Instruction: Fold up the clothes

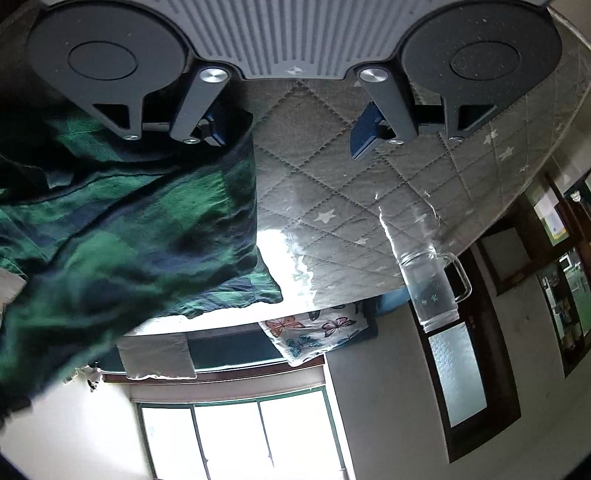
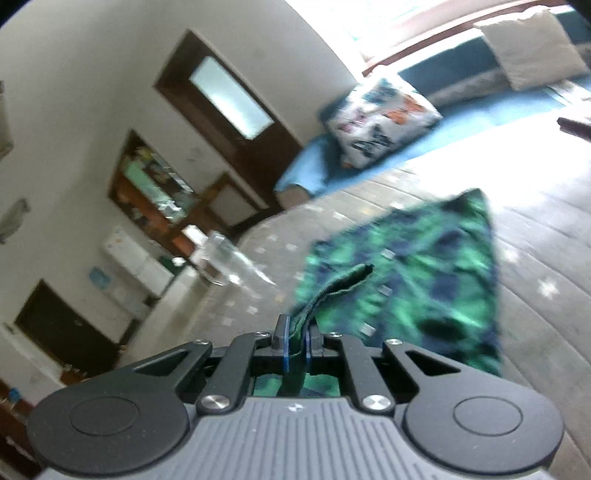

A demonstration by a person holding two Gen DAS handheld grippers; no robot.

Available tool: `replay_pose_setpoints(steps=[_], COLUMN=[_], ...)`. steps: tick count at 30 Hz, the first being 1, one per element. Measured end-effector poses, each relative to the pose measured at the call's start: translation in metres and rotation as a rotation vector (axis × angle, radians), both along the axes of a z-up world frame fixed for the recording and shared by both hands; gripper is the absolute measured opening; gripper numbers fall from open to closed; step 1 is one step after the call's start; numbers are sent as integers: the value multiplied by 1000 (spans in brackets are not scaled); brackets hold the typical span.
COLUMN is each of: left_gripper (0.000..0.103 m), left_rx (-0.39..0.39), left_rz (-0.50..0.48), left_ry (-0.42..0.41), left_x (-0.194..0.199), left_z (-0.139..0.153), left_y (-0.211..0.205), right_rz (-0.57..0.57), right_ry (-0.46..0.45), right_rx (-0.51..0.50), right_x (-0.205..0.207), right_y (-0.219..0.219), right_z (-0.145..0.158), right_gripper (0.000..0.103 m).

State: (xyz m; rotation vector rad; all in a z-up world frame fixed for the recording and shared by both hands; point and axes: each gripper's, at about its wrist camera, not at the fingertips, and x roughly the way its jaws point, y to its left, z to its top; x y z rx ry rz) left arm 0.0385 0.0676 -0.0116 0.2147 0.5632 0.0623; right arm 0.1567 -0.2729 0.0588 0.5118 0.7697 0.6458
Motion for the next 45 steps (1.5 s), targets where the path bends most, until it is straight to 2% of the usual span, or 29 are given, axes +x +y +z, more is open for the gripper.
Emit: replay_pose_setpoints(steps=[2,5,9,11,14,18,21,26,30,33,36,39,41,45], left_gripper=[61,44,23,19,22,26,33,44,44,43,39,34,34,32], left_rx=[14,48,52,48,48,43,42,6,-8,-13,-29,-70,-84,-123], left_rz=[-17,-45,-68,-76,-82,-95,-105,-128,-132,-133,-136,-173,-197,-249], left_ry=[-5,-5,0,5,19,30,42,35,3,-20,-34,-21,-10,23], left_x=[-1,-2,-8,-10,-10,-12,-16,-25,-28,-26,-16,5,20,55], left_z=[0,-1,-1,0,0,2,5,23,45,57,65,64,61,54], left_y=[-2,-8,-14,-15,-14,-12,-7,10,22,25,22,11,2,-17], right_rz=[-29,-36,-21,-15,-3,-28,-39,-52,-53,-51,-74,-97,-112,-69], right_ry=[30,59,66,26,-55,36,96,111,88,80,33,13,-36,-136], right_rx=[-47,-94,-189,-199,-219,-275,-252,-266,-252,-308,-402,-474,-499,-505], right_x=[-4,-4,-6,-12,-20,-12,-8,-8,-2,1,0,-1,-6,-19], right_y=[-7,-10,-3,0,3,-3,-11,-17,-17,-9,-4,-2,-2,5], right_z=[-17,-40,-64,-62,-54,-82,-96,-97,-94,-97,-94,-92,-84,-65], right_gripper=[7,7,7,7,7,8,14,15,15,11,10,11,13,16])
